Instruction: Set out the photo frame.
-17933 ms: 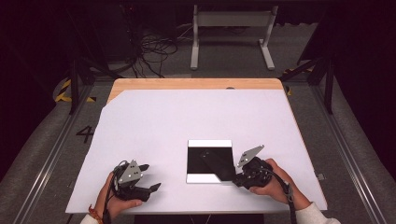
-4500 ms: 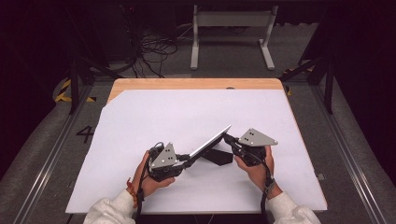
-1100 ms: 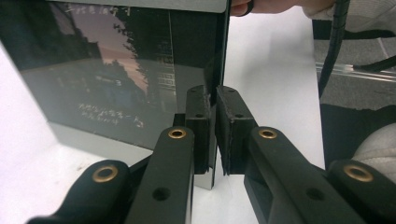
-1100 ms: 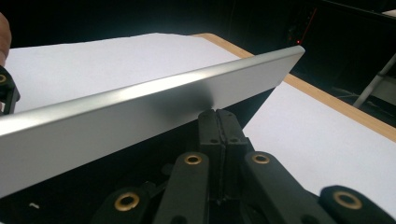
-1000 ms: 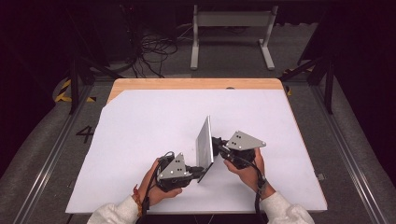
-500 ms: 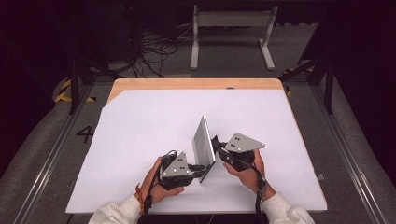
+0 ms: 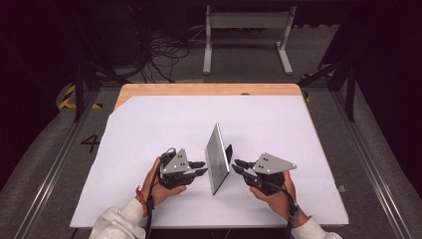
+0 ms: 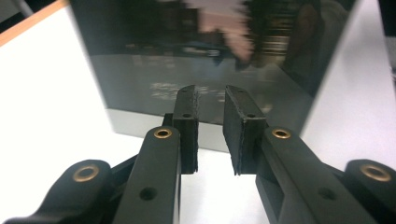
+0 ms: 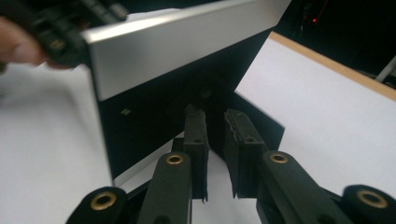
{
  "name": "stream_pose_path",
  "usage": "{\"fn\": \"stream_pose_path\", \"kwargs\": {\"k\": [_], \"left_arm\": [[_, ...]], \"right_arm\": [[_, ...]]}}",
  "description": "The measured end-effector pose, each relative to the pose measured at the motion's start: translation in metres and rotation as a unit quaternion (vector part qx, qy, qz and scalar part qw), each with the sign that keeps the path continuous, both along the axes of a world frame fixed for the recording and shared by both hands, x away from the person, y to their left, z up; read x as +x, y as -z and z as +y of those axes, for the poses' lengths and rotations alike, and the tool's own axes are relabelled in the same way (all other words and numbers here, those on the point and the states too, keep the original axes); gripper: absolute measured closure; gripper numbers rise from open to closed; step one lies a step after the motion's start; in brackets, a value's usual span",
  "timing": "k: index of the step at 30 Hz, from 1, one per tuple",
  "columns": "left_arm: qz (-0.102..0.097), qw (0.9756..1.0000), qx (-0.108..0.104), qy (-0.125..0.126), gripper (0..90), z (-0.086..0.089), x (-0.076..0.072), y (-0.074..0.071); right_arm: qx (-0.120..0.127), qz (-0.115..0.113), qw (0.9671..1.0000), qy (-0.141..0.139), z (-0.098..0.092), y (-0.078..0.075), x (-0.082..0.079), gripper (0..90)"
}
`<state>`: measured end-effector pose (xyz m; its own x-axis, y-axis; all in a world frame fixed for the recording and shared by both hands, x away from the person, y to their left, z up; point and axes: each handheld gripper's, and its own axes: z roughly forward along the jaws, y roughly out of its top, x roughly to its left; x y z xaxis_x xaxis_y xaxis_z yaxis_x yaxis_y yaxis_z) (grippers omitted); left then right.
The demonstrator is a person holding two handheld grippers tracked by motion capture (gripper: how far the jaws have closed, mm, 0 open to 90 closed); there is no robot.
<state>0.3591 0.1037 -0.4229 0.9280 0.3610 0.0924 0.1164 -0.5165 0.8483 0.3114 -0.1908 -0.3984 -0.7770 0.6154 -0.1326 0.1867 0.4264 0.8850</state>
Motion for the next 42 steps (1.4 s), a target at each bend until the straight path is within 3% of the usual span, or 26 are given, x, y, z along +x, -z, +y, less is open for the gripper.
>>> {"fn": "stream_pose_path", "kwargs": {"k": [6,13,23,31,33,42], "left_arm": [[0.008,0.9997,-0.004,-0.022,72.2,0.008,0.013,0.003],[-0.004,1.0,0.001,-0.005,72.0,0.001,0.007,0.001],[0.003,0.9999,0.005,-0.01,70.0,0.002,0.009,0.004],[0.004,0.9998,0.013,-0.013,68.1,0.004,0.007,0.006],[0.006,0.9997,0.014,-0.018,66.8,0.006,0.008,0.007],[0.013,0.9992,0.013,-0.037,57.9,0.01,0.016,0.01]], "right_arm": [[-0.012,0.013,0.9998,-0.009,0.002,0.008,-0.018,73.2],[-0.008,0.027,0.9994,-0.021,0.013,0.015,-0.034,65.3],[-0.003,0.042,0.999,-0.015,0.037,0.027,-0.029,54.5],[-0.003,0.04,0.9992,-0.005,0.041,0.03,-0.022,57.8],[0.003,0.049,0.9988,-0.01,0.039,0.031,-0.018,57.6],[0.0,0.048,0.9986,-0.022,0.034,0.029,-0.02,63.0]]}}
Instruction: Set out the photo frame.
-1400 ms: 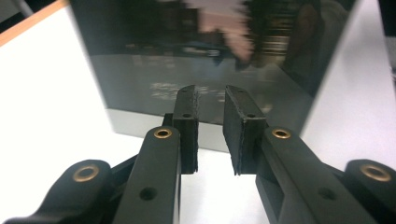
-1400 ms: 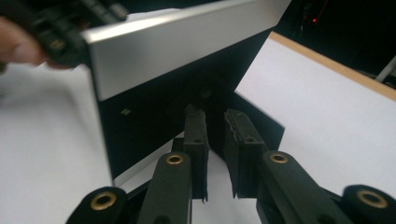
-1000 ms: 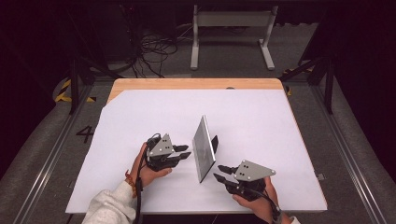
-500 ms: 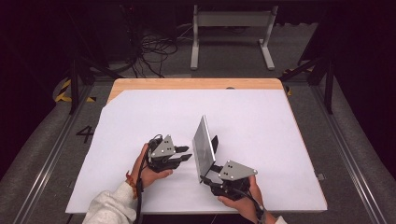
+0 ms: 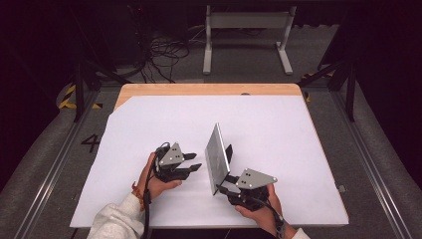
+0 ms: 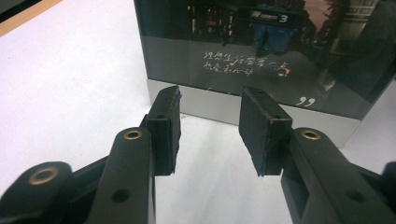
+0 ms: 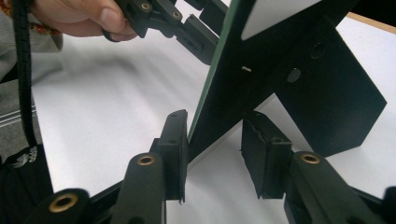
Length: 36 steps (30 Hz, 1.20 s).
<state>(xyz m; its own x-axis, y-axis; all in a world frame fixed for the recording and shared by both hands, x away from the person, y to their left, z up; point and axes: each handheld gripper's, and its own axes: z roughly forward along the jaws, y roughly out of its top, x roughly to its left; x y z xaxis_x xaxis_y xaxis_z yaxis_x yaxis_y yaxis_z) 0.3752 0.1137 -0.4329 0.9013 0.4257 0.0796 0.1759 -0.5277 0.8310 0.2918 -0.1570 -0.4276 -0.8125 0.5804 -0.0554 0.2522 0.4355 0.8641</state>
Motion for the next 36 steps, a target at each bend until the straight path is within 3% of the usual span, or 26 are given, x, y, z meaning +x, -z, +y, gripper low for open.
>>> {"fn": "stream_pose_path", "kwargs": {"k": [5,9,14,17,25,36], "left_arm": [[0.002,1.0,0.001,-0.002,53.4,-0.001,0.0,0.001],[0.002,1.0,0.002,-0.009,47.8,-0.003,-0.001,0.001],[-0.002,0.9999,-0.001,-0.016,42.0,-0.003,-0.004,-0.001],[-0.005,0.9998,0.001,-0.018,39.6,-0.003,-0.005,-0.002],[-0.001,0.9996,0.002,-0.03,25.0,-0.003,-0.005,-0.002],[0.011,0.9998,0.006,-0.018,22.8,-0.005,-0.002,0.0]], "right_arm": [[0.007,0.004,0.9999,0.012,-0.005,0.001,0.0,60.8],[0.009,0.004,0.9997,0.022,0.002,0.003,0.001,53.8],[0.01,0.002,0.9997,0.024,0.011,0.006,0.004,53.1],[0.008,0.002,0.9993,0.036,0.013,0.008,0.008,58.8],[0.011,0.014,0.9997,0.019,0.006,0.008,0.011,62.1],[0.002,0.03,0.9995,-0.003,-0.015,0.004,0.019,72.2]]}}
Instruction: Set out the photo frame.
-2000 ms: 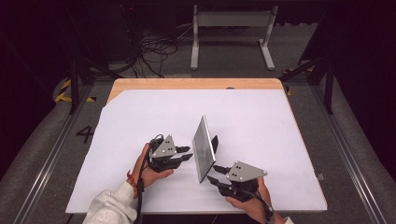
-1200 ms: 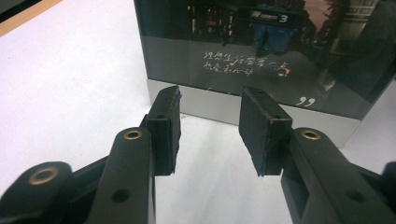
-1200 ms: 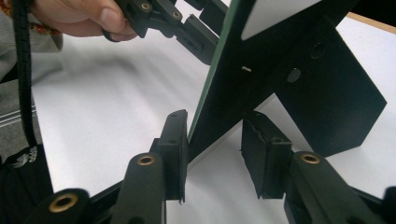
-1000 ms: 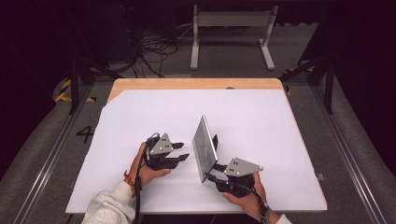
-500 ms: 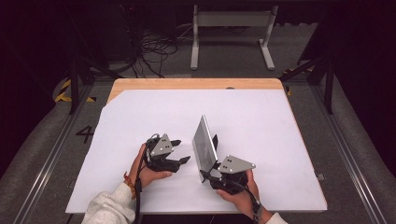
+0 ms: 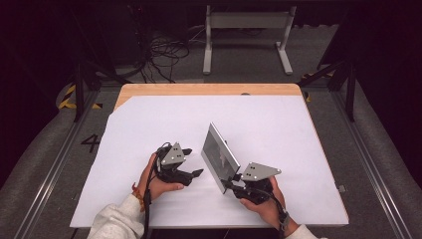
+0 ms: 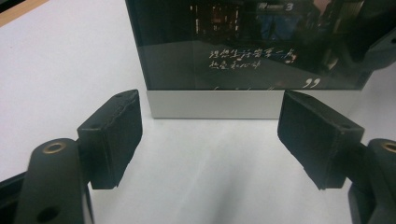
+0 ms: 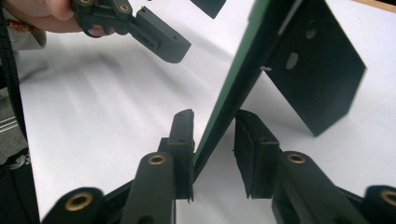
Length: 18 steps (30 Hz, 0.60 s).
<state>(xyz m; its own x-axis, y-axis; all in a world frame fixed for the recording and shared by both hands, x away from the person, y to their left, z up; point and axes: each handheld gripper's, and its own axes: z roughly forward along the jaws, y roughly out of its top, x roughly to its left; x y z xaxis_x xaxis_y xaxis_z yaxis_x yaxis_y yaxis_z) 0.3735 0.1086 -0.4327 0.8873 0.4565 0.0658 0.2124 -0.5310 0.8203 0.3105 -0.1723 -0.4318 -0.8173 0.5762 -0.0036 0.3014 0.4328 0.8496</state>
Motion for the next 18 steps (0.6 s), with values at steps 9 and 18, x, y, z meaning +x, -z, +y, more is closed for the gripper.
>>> {"fn": "stream_pose_path", "kwargs": {"k": [9,18], "left_arm": [[0.016,0.9998,-0.002,0.007,20.1,-0.005,0.02,0.006],[0.03,0.9994,-0.006,0.018,19.1,-0.01,0.031,0.012]], "right_arm": [[0.005,0.012,0.9998,-0.015,-0.009,-0.001,0.008,76.3],[0.0,0.006,0.9999,-0.014,-0.016,-0.005,0.001,78.1]]}}
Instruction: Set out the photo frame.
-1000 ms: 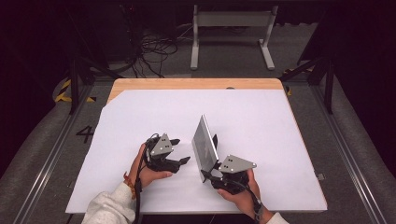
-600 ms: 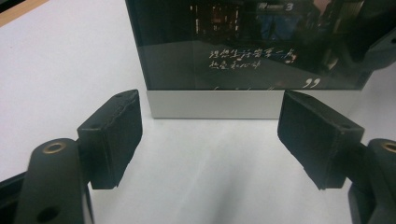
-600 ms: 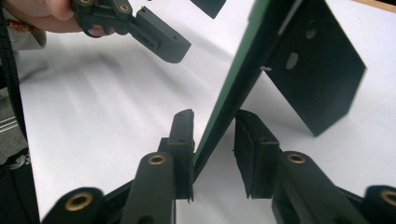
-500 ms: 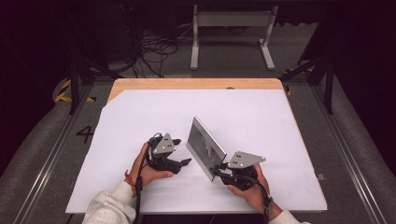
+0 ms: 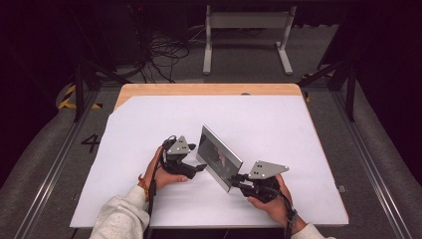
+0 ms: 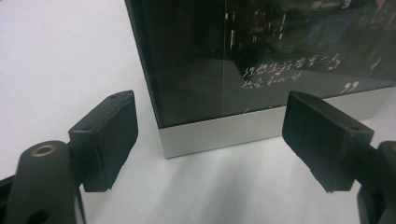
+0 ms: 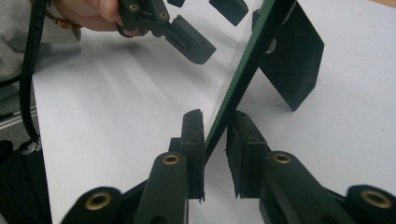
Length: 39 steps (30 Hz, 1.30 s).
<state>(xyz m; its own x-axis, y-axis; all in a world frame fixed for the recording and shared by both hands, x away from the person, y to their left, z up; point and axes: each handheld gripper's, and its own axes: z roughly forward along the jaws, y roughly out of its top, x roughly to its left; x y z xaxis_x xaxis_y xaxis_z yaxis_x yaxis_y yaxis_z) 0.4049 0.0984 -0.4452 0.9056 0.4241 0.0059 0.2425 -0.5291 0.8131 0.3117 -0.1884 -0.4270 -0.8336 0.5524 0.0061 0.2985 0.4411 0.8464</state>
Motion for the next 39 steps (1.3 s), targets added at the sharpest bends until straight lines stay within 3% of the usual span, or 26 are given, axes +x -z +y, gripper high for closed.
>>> {"fn": "stream_pose_path", "kwargs": {"k": [9,20,23,25,27,29,32,39], "left_arm": [[0.013,0.9998,0.0,0.013,18.9,-0.009,0.008,0.005],[0.015,0.9998,0.004,0.014,23.0,-0.01,0.004,0.004],[0.008,0.9998,0.012,0.014,23.5,-0.01,0.003,0.002],[-0.01,0.9999,0.007,0.001,22.2,-0.008,0.002,-0.001],[-0.007,0.9999,-0.014,-0.005,21.8,-0.004,0.004,-0.005],[-0.003,0.9998,-0.017,-0.005,21.0,-0.003,0.004,-0.006],[-0.01,0.9999,-0.006,-0.009,20.3,-0.006,0.003,-0.005],[-0.008,0.9999,-0.01,0.002,20.8,-0.009,0.003,-0.006]], "right_arm": [[-0.002,0.0,1.0,0.001,-0.002,-0.002,-0.002,78.6],[-0.011,-0.005,0.9999,0.006,-0.003,-0.002,-0.002,78.9],[-0.017,-0.011,0.9996,0.021,-0.006,-0.002,-0.003,72.2],[-0.016,-0.012,0.9996,0.021,-0.009,-0.003,-0.005,73.2],[-0.01,-0.012,0.9997,0.021,-0.013,-0.005,-0.007,78.7],[-0.004,-0.018,0.9997,0.017,-0.014,-0.007,-0.01,82.7],[-0.005,-0.016,0.9997,0.018,-0.012,-0.006,-0.009,82.6],[-0.009,-0.013,0.9996,0.022,-0.011,-0.005,-0.01,82.8]]}}
